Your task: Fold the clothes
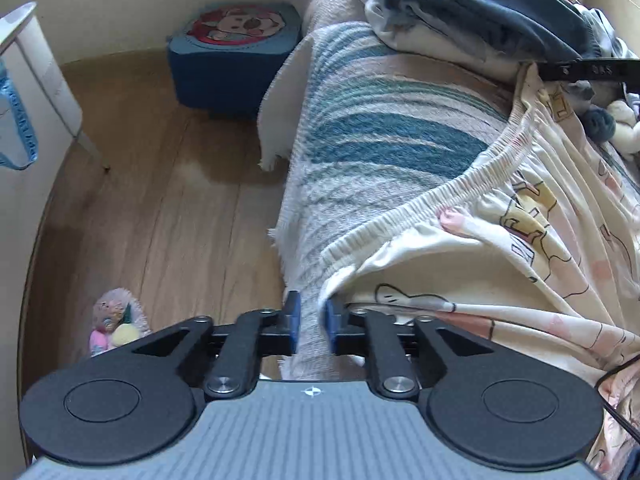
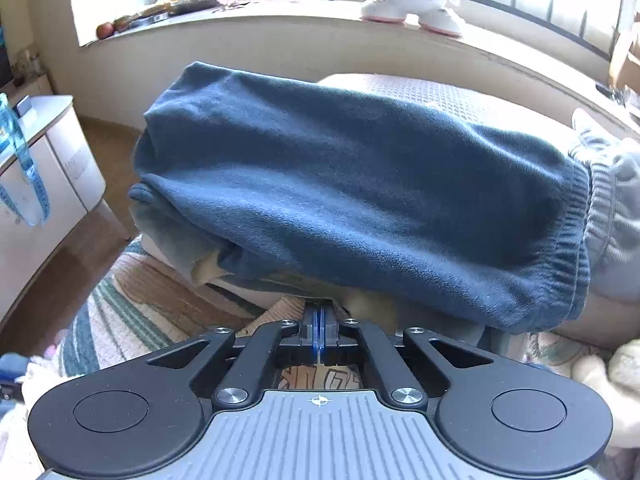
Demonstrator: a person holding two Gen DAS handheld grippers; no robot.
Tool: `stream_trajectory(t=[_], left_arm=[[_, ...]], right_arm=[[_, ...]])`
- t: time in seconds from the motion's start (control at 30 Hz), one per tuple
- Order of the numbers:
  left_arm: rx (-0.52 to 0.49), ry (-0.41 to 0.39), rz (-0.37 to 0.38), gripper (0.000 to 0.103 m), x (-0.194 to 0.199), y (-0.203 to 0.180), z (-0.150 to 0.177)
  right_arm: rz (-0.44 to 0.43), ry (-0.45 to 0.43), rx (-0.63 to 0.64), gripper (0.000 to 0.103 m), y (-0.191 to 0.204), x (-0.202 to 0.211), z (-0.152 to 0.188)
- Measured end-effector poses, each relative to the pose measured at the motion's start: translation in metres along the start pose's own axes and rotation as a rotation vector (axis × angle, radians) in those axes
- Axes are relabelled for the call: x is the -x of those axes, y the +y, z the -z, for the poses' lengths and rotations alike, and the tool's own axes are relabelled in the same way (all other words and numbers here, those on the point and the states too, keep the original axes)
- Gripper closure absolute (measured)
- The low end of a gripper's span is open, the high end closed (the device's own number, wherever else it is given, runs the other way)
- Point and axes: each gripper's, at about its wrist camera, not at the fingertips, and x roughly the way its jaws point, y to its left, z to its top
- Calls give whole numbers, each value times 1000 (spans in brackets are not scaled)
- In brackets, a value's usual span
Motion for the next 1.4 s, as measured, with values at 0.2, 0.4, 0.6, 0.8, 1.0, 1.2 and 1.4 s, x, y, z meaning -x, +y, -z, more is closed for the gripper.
stream_trajectory(t=[0.2, 0.4, 0.6, 0.8, 1.0, 1.2, 1.4], left_arm=[[47, -75, 30, 77, 41, 9, -2], [83, -138, 82, 74, 70, 5, 3], [113, -151, 101, 73, 86, 5, 17], [161, -142, 75, 69, 97, 22, 41], [171, -119, 54, 63, 103, 30, 60], [172, -112, 60, 62, 103, 29, 65], [170, -110, 81, 60, 102, 22, 65]], right_arm=[[-23, -88, -19, 102, 5, 34, 4], [-157, -181, 21, 102, 40, 101, 18], [-392, -197, 71, 102, 107, 148, 42], [-493, -48, 176, 102, 185, 100, 72], [-459, 67, 211, 92, 222, 51, 94], [-467, -3, 157, 72, 200, 82, 89], [-361, -118, 75, 63, 145, 126, 86]])
